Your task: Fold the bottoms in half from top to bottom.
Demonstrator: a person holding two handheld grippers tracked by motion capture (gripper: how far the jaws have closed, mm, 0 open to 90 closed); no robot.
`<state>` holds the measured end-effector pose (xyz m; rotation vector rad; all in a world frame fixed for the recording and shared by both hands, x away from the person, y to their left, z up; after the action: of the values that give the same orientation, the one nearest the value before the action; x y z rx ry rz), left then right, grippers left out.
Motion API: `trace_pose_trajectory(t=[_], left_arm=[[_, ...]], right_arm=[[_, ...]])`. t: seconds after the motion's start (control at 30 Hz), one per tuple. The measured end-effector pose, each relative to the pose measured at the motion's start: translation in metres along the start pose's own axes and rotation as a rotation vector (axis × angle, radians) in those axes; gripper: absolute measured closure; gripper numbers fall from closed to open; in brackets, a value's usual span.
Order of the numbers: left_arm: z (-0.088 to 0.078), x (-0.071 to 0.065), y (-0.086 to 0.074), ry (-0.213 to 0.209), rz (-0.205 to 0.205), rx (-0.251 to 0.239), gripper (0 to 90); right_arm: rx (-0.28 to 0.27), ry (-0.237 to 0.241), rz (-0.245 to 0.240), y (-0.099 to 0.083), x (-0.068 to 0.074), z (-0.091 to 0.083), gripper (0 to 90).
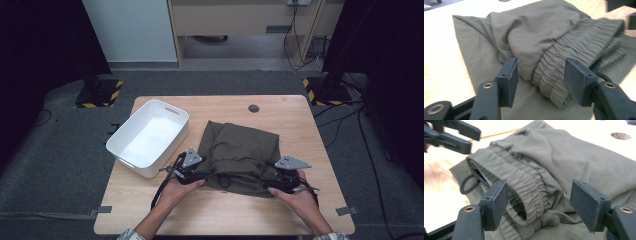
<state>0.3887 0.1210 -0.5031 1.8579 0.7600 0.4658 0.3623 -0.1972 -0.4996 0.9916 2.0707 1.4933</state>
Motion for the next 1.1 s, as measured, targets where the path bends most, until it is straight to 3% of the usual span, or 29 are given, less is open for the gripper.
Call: trace_pose_trajectory(t=[0.1, 0.17, 0.3, 0.43, 0.7, 0.93, 1.03, 1.1], left_arm=[[0.005, 0.004, -0.001, 0.009, -0.007, 0.019, 50.9], [0.009, 0.006, -0.003, 0.019, -0.001, 0.033, 54.0], [0.013, 0.005, -0.005, -0.001, -0.009, 0.049, 58.3], [0.014, 0.001, -0.006, -0.018, -0.007, 0.056, 59.5], [0.020, -0.017, -0.008, -0.066, 0.007, 0.068, 58.5], [0.023, -0.021, -0.010, -0.065, 0.001, 0.062, 58.0], [0.024, -0.020, -0.010, -0.064, -0.002, 0.066, 57.9], [0.023, -0.020, -0.010, -0.065, -0.003, 0.068, 58.0]], right_arm=[[-0.031, -0.012, -0.017, 0.006, 0.003, -0.007, 33.8], [-0.045, -0.053, -0.015, 0.009, 0.000, -0.011, 37.3], [0.023, -0.155, -0.011, 0.001, -0.013, -0.010, 44.0], [0.081, -0.161, 0.001, -0.012, -0.021, -0.001, 44.4], [0.019, -0.189, 0.033, -0.001, -0.028, 0.008, 42.4], [0.053, -0.211, 0.034, -0.004, -0.033, 0.023, 40.6], [0.052, -0.233, 0.040, -0.002, -0.037, 0.025, 47.0], [0.047, -0.273, 0.038, 0.000, -0.041, 0.024, 50.9]])
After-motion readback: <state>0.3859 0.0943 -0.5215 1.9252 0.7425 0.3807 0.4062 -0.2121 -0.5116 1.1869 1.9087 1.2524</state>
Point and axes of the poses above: each handheld gripper's, and its own axes: z roughly forward along the jaws, y roughly out of its top, x roughly to its left, the point moved 1 cm from there along z, roughly forward along the jaws, and after that the axes turned 8 degrees about -x, right-handed, at the moved point
